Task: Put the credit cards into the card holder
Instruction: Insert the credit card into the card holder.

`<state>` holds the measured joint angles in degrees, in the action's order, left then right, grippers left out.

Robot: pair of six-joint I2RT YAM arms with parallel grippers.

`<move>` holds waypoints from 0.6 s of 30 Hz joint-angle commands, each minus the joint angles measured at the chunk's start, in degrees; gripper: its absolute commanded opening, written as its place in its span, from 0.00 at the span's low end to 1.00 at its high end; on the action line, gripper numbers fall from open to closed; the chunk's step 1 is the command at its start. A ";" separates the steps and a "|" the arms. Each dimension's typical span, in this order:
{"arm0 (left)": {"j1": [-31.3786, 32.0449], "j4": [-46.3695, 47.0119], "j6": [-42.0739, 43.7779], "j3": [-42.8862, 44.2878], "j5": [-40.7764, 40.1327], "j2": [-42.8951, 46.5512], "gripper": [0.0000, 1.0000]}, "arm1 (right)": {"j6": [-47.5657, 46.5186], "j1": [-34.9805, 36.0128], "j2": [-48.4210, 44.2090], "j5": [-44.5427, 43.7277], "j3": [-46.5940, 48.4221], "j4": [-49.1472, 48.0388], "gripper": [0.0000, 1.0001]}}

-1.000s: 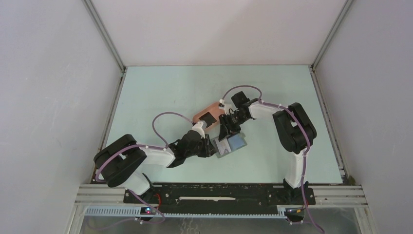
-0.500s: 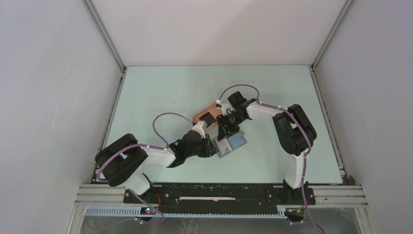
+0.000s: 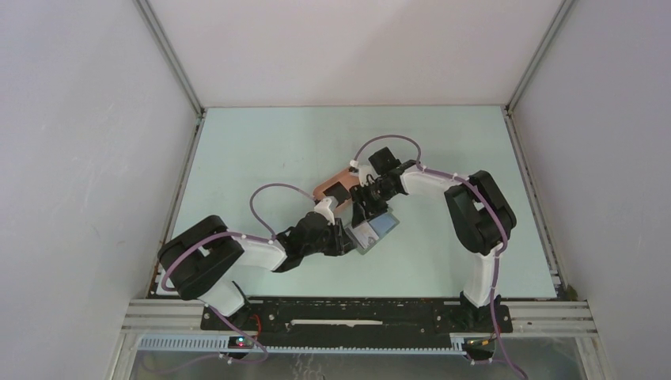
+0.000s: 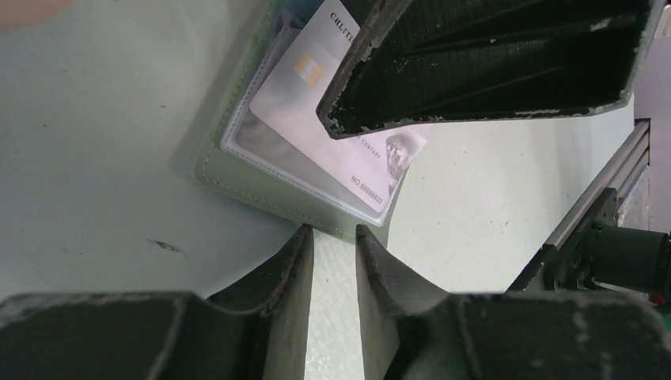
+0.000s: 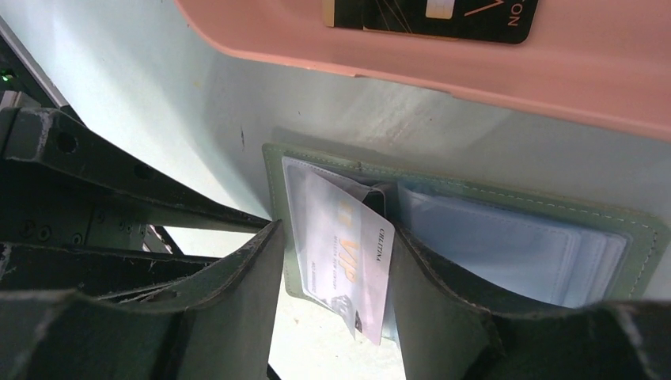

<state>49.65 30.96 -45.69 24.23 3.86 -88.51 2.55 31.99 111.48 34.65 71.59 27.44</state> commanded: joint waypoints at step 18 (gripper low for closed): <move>-1.30 4.06 0.90 0.64 0.97 -1.58 0.32 | -2.81 0.48 0.69 7.16 1.68 3.72 0.60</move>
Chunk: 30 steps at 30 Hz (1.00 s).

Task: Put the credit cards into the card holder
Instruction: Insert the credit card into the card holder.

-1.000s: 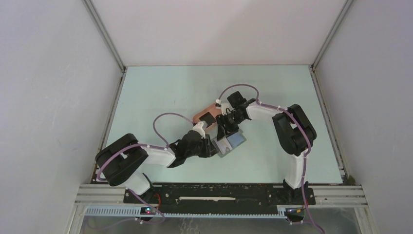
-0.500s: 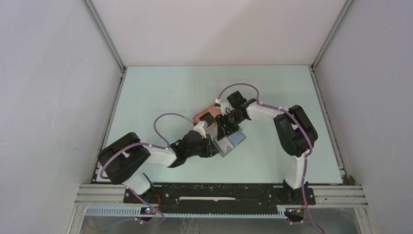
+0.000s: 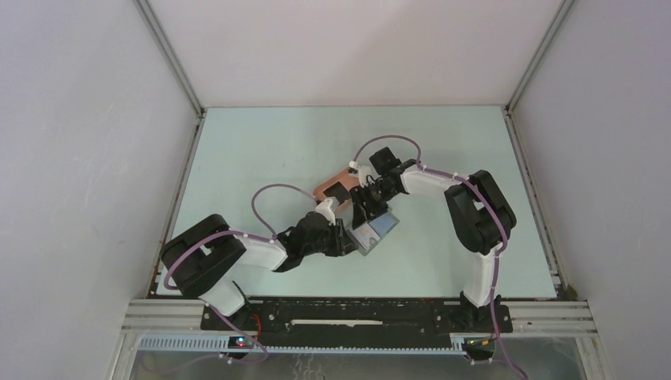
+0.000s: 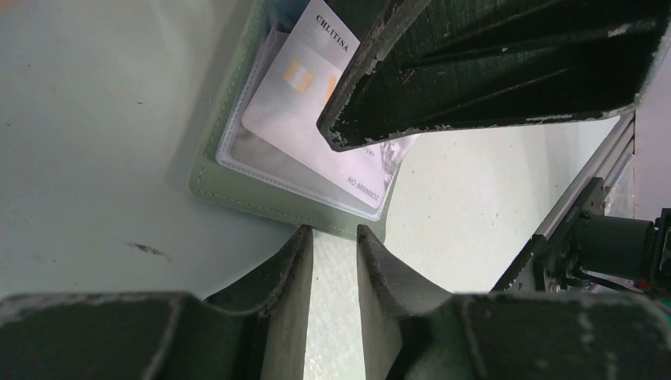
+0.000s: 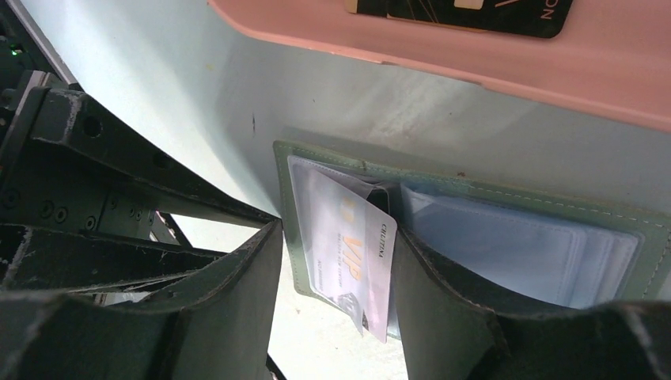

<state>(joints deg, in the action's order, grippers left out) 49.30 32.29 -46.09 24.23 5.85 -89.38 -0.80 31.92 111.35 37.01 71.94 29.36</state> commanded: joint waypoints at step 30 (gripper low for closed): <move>-1.43 5.58 1.72 -0.97 0.22 -0.66 0.33 | -5.49 0.38 -3.99 0.43 2.37 4.83 0.62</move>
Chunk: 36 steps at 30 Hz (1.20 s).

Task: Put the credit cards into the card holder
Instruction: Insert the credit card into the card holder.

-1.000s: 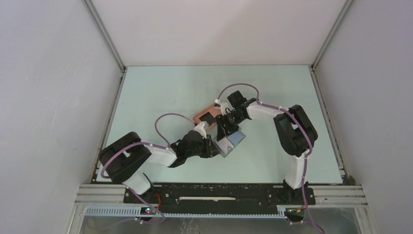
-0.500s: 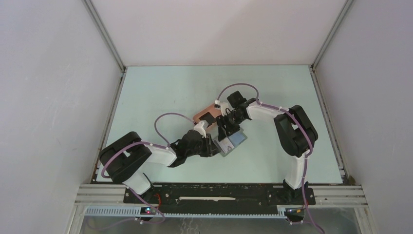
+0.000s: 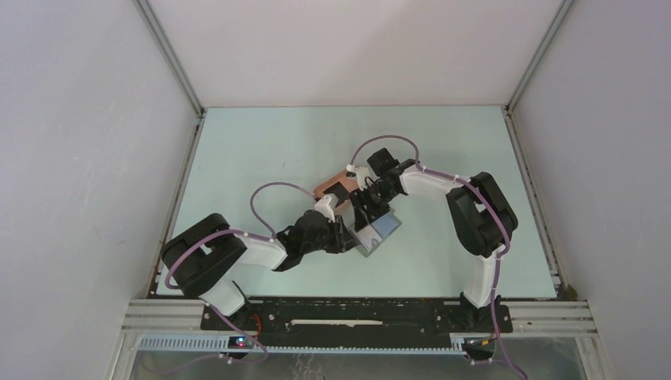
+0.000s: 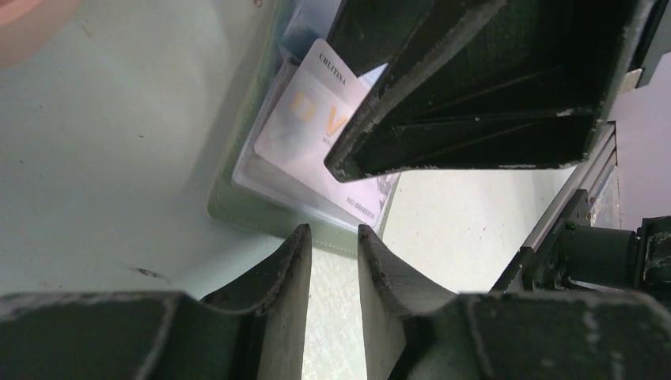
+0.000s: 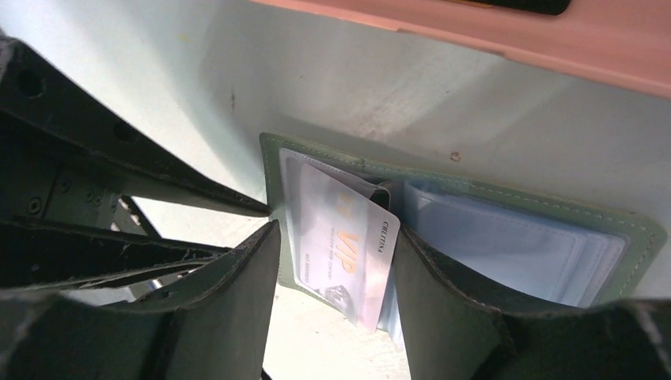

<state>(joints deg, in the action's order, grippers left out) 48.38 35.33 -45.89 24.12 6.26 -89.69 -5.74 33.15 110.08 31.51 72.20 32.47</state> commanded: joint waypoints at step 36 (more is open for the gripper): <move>-0.71 2.90 0.27 -0.81 -0.82 -1.28 0.34 | 0.38 -2.65 4.35 5.78 3.38 2.94 0.55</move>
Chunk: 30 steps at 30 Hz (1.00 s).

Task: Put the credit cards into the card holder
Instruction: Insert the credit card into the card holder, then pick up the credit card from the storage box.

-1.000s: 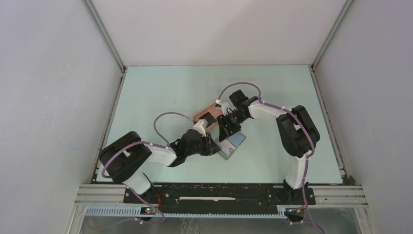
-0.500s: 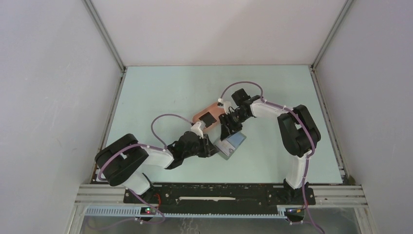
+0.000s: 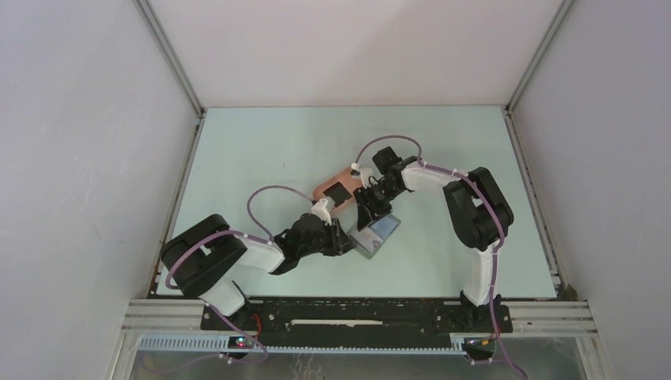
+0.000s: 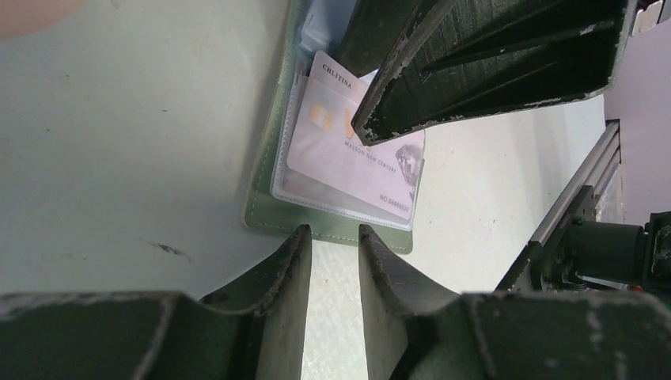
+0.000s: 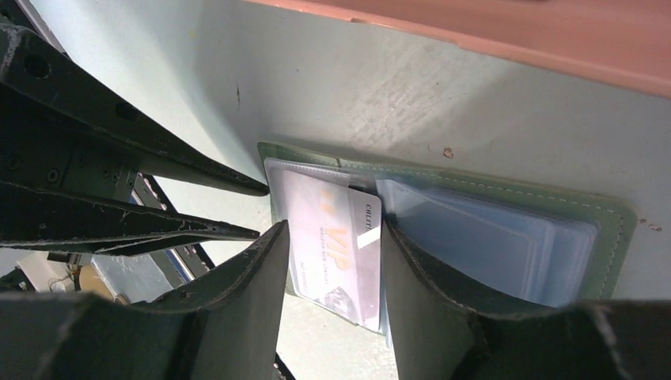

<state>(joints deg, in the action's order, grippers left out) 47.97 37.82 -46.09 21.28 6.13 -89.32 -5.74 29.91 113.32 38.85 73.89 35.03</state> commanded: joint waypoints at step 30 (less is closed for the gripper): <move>-1.21 -23.37 15.63 1.71 -8.68 27.09 0.54 | -14.37 -4.48 -21.52 8.66 1.35 6.43 0.55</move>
<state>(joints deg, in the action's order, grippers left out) 47.05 23.57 -38.13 21.34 3.09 -69.12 -15.22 26.55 96.05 43.64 74.02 39.35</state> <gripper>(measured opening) 0.509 0.554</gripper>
